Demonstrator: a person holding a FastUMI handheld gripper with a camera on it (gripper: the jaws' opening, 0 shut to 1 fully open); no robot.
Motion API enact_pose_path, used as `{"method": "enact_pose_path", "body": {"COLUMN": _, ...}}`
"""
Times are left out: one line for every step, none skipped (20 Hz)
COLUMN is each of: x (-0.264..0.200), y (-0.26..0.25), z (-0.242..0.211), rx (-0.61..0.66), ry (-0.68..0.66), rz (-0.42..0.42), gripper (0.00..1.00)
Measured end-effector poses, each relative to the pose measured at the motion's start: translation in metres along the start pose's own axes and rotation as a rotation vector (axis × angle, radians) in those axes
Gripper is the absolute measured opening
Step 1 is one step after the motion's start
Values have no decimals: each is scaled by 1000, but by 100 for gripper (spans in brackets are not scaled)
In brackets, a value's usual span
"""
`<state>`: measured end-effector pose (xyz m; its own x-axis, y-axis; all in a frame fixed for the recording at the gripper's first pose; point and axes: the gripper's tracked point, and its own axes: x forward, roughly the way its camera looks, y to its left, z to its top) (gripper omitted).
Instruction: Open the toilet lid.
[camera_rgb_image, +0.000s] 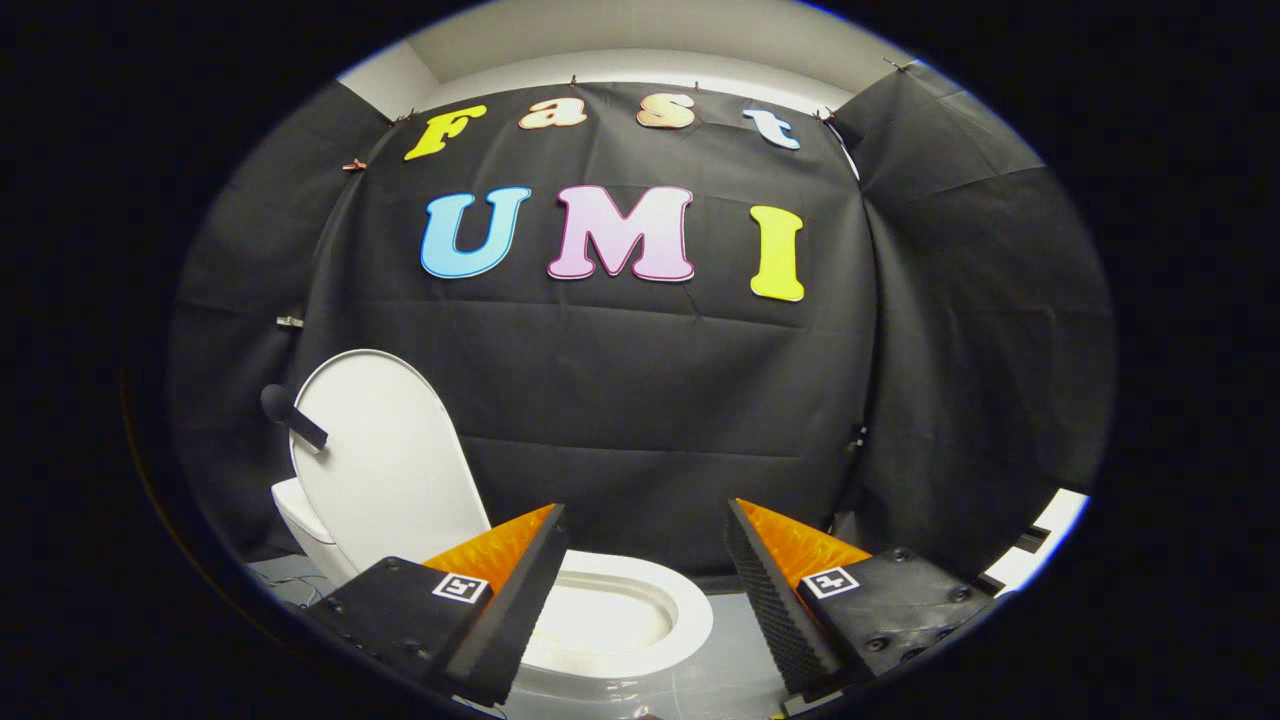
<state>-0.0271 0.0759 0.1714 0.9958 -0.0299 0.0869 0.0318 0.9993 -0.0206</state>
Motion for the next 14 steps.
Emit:
{"method": "enact_pose_path", "body": {"x": 0, "y": 1, "z": 0, "rx": -4, "ry": -1, "rz": -2, "gripper": 98}}
{"method": "enact_pose_path", "body": {"x": 0, "y": 0, "z": 1, "rx": -3, "ry": -3, "rz": -3, "gripper": 98}}
{"method": "enact_pose_path", "body": {"x": 0, "y": 1, "z": 2, "rx": -3, "ry": -6, "rz": -3, "gripper": 98}}
{"method": "enact_pose_path", "body": {"x": 0, "y": 1, "z": 3, "rx": -1, "ry": -10, "rz": -3, "gripper": 98}}
{"method": "enact_pose_path", "body": {"x": 0, "y": 2, "z": 3, "rx": 2, "ry": -11, "rz": -4, "gripper": 99}}
{"method": "enact_pose_path", "body": {"x": 0, "y": 3, "z": 4, "rx": 6, "ry": -16, "rz": 0, "gripper": 99}}
{"method": "enact_pose_path", "body": {"x": 0, "y": 2, "z": 5, "rx": 9, "ry": -21, "rz": -4, "gripper": 99}}
{"method": "enact_pose_path", "body": {"x": 0, "y": 3, "z": 6, "rx": 14, "ry": -23, "rz": 0, "gripper": 99}}
{"method": "enact_pose_path", "body": {"x": 0, "y": 3, "z": 5, "rx": 19, "ry": -21, "rz": 1, "gripper": 99}}
{"method": "enact_pose_path", "body": {"x": 1, "y": 3, "z": 4, "rx": 20, "ry": -17, "rz": 0, "gripper": 99}}
{"method": "enact_pose_path", "body": {"x": 0, "y": 4, "z": 3, "rx": 20, "ry": -15, "rz": 3, "gripper": 99}}
{"method": "enact_pose_path", "body": {"x": 0, "y": 3, "z": 2, "rx": 17, "ry": -17, "rz": 2, "gripper": 99}}
{"method": "enact_pose_path", "body": {"x": 0, "y": 3, "z": 1, "rx": 14, "ry": -14, "rz": 2, "gripper": 99}}
{"method": "enact_pose_path", "body": {"x": 0, "y": 2, "z": -1, "rx": 20, "ry": -9, "rz": 0, "gripper": 99}}
